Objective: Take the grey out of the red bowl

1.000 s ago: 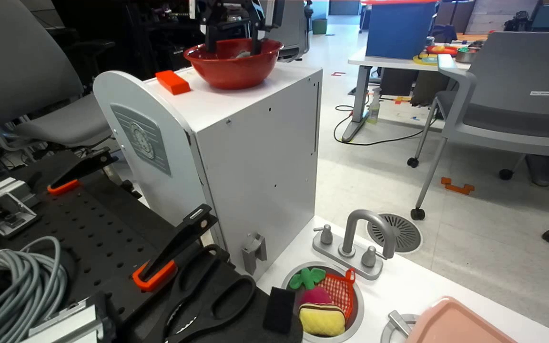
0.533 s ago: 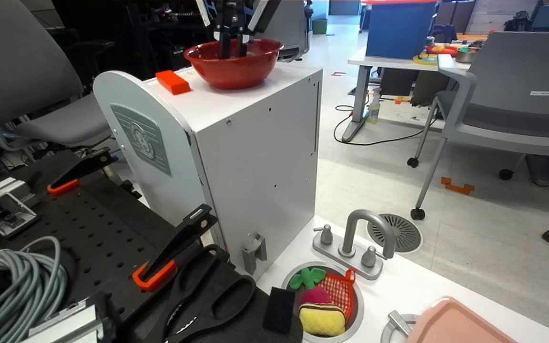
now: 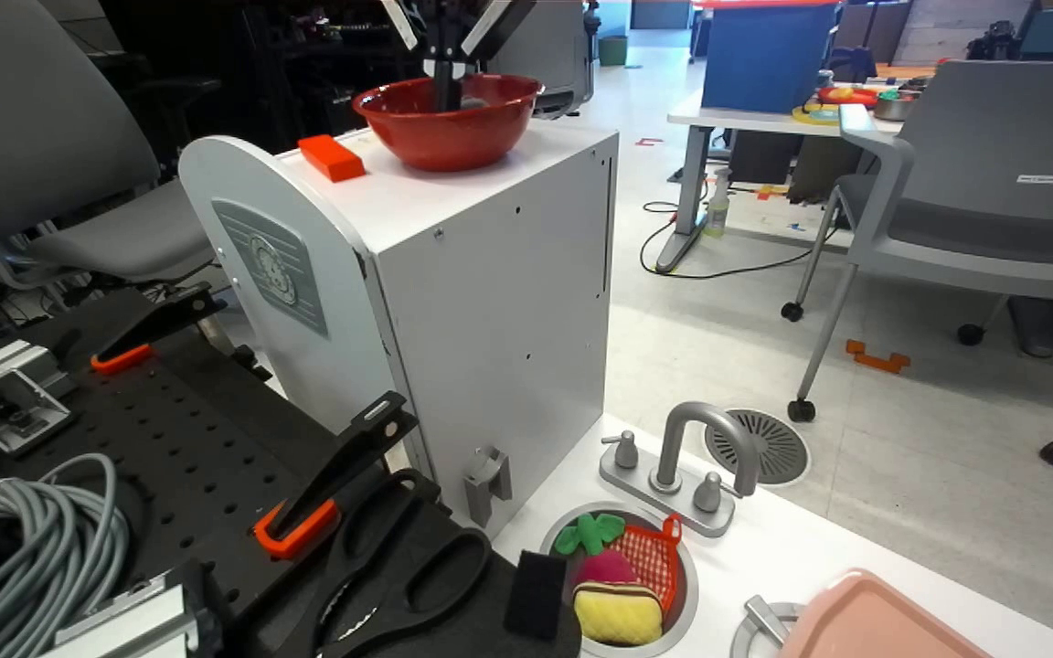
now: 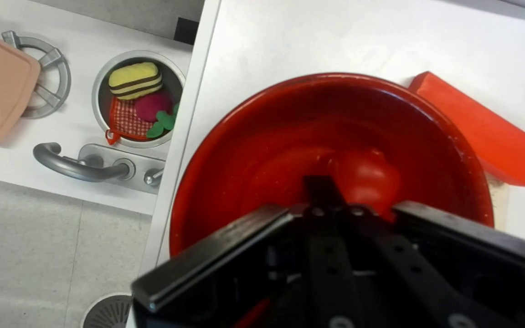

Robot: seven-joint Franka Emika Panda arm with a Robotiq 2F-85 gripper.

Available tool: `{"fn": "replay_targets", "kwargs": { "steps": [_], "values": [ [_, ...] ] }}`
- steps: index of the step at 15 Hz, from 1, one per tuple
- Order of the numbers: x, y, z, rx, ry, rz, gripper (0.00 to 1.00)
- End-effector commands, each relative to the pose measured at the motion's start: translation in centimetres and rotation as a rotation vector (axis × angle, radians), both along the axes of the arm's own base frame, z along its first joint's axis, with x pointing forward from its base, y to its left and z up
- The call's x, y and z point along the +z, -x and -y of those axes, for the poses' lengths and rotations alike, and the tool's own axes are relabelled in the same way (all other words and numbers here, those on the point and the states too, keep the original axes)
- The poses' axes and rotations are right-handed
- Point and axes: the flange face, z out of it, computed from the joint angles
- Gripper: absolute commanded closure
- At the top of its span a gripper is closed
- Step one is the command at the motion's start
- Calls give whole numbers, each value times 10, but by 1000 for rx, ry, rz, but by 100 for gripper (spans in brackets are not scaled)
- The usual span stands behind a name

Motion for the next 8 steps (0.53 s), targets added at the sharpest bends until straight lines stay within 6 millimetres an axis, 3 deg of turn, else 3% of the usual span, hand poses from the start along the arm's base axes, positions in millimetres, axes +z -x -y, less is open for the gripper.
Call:
{"fn": "replay_targets", "kwargs": {
  "steps": [1,8],
  "values": [
    [16,-6,-3,23,8,4,100],
    [66,-3,-36,96,136,94,100]
  ]
}}
